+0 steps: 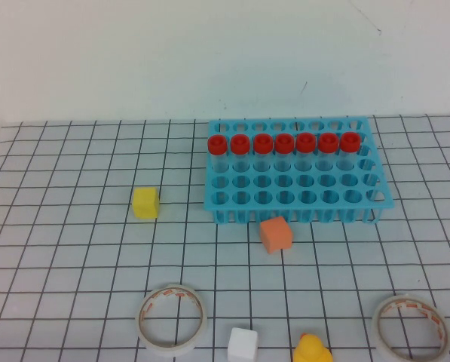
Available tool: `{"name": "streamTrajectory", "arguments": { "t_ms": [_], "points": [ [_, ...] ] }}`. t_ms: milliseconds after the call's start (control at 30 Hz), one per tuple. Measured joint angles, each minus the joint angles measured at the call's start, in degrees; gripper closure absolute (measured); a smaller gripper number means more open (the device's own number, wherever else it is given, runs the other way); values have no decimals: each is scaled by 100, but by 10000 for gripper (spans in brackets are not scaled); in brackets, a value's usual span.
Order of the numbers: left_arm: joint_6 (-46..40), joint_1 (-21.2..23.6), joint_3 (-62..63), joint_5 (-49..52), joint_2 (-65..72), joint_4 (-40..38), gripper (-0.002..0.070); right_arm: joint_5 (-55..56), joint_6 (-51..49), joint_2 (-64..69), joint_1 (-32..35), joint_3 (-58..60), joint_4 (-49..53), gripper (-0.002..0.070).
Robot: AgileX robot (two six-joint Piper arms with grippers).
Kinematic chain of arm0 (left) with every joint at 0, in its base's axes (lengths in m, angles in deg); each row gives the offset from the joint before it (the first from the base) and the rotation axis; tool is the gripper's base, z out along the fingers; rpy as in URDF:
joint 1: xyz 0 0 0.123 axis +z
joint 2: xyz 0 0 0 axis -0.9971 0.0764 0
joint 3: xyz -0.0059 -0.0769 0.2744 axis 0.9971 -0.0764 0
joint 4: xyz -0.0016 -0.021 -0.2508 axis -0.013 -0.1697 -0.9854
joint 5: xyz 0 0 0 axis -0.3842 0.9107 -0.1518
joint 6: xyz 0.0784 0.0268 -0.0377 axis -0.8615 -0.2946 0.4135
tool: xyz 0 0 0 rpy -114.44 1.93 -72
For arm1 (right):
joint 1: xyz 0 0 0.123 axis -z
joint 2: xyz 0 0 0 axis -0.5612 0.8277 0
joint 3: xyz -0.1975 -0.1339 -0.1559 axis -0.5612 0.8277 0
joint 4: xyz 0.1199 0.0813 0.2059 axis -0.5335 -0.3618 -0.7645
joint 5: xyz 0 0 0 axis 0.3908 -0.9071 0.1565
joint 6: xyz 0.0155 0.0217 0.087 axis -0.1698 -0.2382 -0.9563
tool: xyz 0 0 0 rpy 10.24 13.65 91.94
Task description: Place the test tubes
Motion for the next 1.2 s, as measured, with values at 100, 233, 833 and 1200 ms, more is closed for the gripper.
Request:
{"name": "streamTrajectory", "arguments": {
  "t_ms": [100, 233, 833, 1200],
  "points": [
    [0, 0, 0, 0, 0, 0, 676, 0, 0, 0, 0, 0, 0, 678],
    [0, 0, 0, 0, 0, 0, 676, 0, 0, 0, 0, 0, 0, 678],
    [-30, 0, 0, 10, 0, 4, 676, 347, 0, -1439, 2754, 215, -319, 678],
    [-30, 0, 0, 10, 0, 4, 676, 2229, 0, -2173, 3910, 2196, 39, 678]
  ]
}}
